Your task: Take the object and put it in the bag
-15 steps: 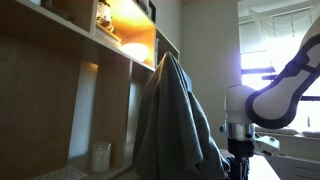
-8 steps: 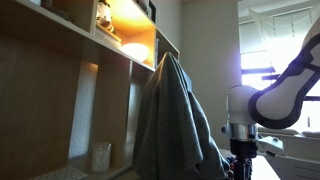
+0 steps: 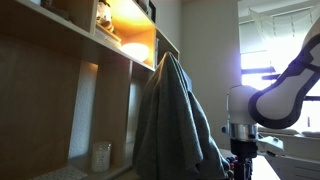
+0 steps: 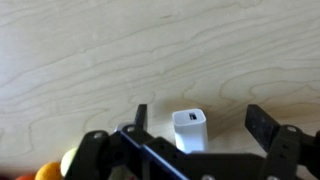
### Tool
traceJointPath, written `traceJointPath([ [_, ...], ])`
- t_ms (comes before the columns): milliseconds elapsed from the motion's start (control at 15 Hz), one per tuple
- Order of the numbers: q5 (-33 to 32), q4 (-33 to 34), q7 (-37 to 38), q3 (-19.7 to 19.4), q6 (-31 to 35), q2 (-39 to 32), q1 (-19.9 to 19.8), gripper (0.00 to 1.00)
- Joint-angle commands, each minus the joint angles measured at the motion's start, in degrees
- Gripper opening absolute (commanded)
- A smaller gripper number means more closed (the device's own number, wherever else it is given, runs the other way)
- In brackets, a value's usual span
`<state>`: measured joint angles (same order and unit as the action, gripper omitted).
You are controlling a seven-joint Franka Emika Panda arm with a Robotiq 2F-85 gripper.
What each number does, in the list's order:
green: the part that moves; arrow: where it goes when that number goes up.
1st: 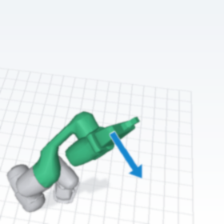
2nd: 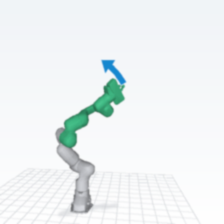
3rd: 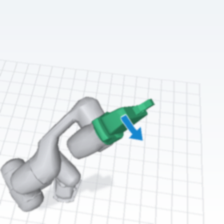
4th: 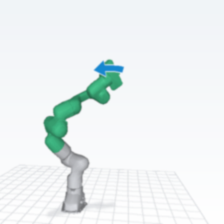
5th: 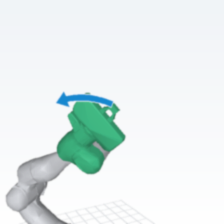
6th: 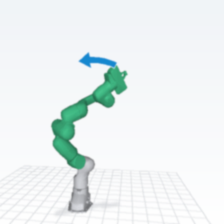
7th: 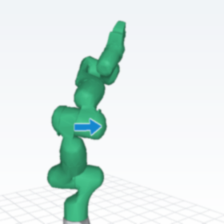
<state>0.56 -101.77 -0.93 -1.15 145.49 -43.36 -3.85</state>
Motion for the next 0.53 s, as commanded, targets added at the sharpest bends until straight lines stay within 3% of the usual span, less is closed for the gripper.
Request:
traceJointPath([
  [0,0.1,0.2,-0.1,-0.1,-0.2,-0.1,0.1,1.0],
  [467,0.4,0.3,-0.4,0.2,0.0,-0.2,-0.2,1.0],
])
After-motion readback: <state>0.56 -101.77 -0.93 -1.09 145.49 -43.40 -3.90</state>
